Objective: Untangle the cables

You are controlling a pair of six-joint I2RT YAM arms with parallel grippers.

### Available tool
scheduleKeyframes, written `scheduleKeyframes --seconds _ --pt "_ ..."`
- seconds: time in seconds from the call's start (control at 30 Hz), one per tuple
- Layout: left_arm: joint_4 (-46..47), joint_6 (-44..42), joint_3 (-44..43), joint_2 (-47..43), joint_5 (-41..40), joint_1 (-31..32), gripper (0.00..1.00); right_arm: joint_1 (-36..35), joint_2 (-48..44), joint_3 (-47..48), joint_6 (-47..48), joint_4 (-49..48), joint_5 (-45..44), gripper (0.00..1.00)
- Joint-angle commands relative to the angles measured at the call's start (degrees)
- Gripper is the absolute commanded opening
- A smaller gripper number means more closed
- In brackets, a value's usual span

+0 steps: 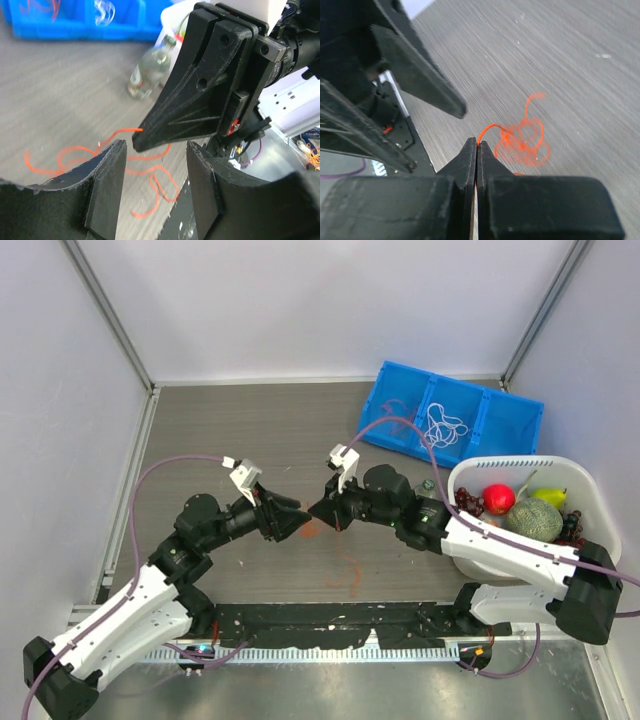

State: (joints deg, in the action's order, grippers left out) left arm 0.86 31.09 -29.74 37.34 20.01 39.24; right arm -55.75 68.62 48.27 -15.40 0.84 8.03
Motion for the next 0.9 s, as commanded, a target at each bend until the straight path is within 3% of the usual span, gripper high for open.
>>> scheduleKeyframes --seconds 0.0,0.2,0.47,0.73,0.87 --pt "16.97 -6.65 -1.02 2.55 1.88 -0.22 0.54 0.38 -2.0 5.94 0.81 3.37 3.39 0.01" --pt "25.15 -6.92 -1.82 8.53 3.99 -0.22 0.49 1.43 -1.74 12.1 3.18 6.36 5.68 0.01" --pt "24.28 -7.71 -0.32 7.4 3.46 -0.05 0.38 3.18 -1.56 15.62 4.06 8.73 7.19 0.01" --pt "12.77 -8.77 2.57 -6.74 -1.72 -0.22 0.55 4.51 -3.14 15.62 3.71 9.27 7.52 0.01" --pt "13.99 -8.42 5.21 -11.76 -4.1 -0.22 0.58 4.51 -3.23 16.06 3.36 8.83 9.89 0.01"
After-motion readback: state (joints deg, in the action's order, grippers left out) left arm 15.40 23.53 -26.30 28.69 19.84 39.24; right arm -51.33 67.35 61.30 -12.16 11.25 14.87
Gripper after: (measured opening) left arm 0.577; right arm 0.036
